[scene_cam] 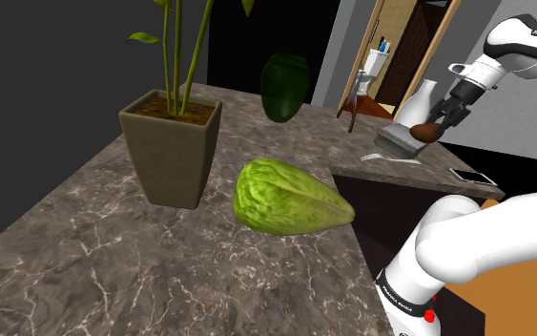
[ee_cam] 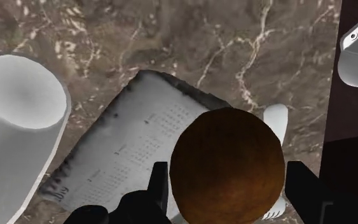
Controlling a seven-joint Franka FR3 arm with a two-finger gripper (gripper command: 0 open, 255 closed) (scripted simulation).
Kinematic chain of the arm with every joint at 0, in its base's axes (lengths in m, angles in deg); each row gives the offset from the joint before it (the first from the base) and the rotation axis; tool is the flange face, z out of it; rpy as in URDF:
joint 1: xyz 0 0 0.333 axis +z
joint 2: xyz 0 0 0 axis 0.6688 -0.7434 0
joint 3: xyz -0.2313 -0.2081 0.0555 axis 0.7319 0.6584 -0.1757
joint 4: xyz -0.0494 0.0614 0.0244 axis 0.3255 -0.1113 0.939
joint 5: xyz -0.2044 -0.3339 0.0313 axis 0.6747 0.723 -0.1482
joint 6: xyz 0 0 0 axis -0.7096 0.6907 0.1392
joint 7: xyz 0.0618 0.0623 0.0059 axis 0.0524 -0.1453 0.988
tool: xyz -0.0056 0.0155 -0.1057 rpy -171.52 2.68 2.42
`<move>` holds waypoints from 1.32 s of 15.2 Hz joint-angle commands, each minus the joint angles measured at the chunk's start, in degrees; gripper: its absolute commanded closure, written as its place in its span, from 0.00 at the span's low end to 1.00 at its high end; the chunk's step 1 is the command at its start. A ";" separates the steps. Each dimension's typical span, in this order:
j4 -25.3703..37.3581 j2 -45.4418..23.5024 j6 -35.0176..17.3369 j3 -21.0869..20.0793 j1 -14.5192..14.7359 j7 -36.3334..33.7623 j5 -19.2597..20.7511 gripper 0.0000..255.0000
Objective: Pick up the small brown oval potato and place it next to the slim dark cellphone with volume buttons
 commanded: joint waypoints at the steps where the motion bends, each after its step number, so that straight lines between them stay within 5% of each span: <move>1: -1.57 0.31 -1.38 0.49 -0.21 0.15 0.43 1.00; 20: -12.75 1.42 -12.10 4.87 -1.54 1.31 3.53 1.00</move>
